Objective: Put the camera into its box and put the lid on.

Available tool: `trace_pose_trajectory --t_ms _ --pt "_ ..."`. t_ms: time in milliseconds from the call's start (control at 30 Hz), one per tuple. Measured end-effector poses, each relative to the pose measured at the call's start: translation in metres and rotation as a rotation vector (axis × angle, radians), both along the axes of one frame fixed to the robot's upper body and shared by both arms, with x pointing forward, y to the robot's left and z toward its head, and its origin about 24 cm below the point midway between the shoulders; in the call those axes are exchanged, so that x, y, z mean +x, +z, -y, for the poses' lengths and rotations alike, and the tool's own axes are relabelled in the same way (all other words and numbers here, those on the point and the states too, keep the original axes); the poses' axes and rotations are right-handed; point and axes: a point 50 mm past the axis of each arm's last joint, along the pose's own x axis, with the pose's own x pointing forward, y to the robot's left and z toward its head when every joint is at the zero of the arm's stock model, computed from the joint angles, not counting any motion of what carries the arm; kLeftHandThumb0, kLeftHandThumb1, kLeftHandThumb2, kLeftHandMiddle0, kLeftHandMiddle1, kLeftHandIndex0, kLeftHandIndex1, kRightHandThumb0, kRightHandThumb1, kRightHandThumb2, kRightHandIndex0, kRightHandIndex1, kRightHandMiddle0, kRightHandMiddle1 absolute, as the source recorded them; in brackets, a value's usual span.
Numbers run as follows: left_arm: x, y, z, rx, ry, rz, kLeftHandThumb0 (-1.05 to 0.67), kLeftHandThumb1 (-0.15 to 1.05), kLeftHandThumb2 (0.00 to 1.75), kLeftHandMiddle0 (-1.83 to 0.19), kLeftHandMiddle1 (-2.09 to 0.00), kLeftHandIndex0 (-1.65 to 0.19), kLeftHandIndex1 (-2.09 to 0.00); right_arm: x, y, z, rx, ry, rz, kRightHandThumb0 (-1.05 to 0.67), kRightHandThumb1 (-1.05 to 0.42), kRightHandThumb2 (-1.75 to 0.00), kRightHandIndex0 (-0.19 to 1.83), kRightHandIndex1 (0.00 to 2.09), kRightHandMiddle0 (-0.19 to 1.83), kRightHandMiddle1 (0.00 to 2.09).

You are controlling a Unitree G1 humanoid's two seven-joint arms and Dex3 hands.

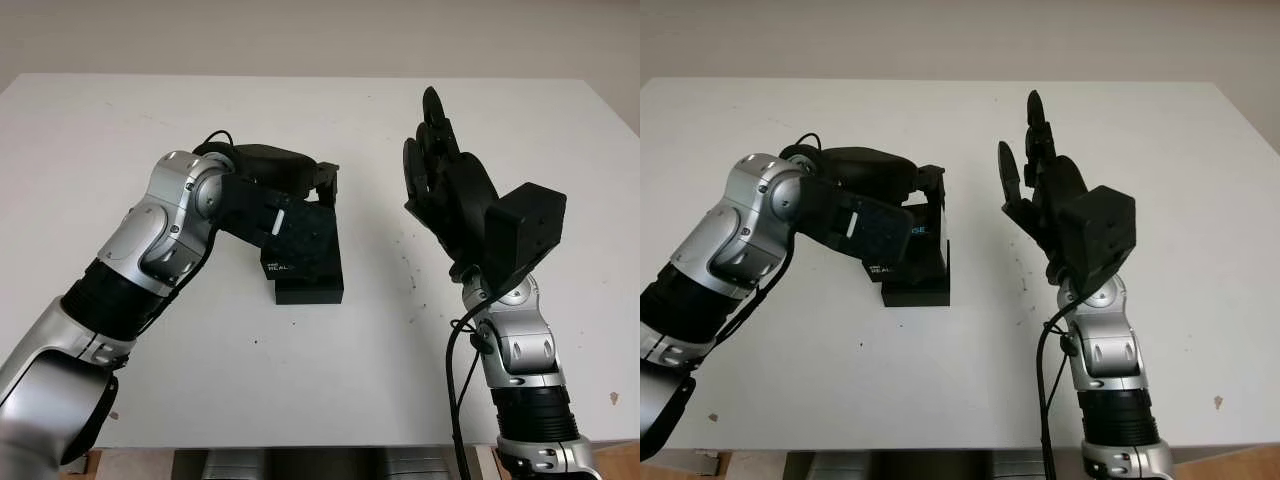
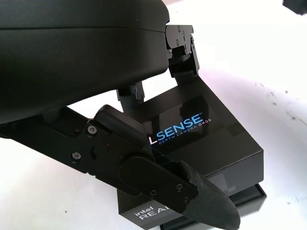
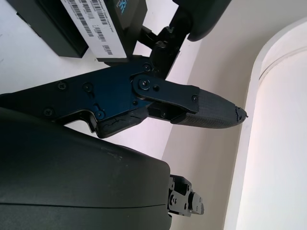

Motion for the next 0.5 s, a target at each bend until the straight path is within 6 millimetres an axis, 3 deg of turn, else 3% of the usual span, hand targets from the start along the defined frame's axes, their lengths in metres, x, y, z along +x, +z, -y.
trace_pose_trajectory --t_ms 133,267,500 --pt "0.000 -0.002 0.001 0.010 -0.011 0.001 -0.23 0.97 0.05 -0.76 -2.09 -0.15 -2.01 0.000 0.000 -0.001 0.009 -0.005 0.001 -0.78 -1.05 -0.64 -0.19 0.01 -0.19 0.03" --pt "0.000 -0.008 0.000 0.010 -0.020 -0.016 -0.21 0.98 0.06 -0.81 -2.09 -0.01 -1.98 0.000 0.000 -0.001 0.018 0.001 0.001 -0.78 -1.05 -0.64 -0.19 0.00 -0.19 0.02" --pt "0.001 -0.012 -0.001 0.030 -0.006 -0.021 -0.26 0.97 0.05 -0.70 -2.09 -0.09 -1.96 -0.001 -0.001 -0.002 0.022 0.000 -0.004 -0.79 -1.05 -0.63 -0.19 0.01 -0.19 0.03"
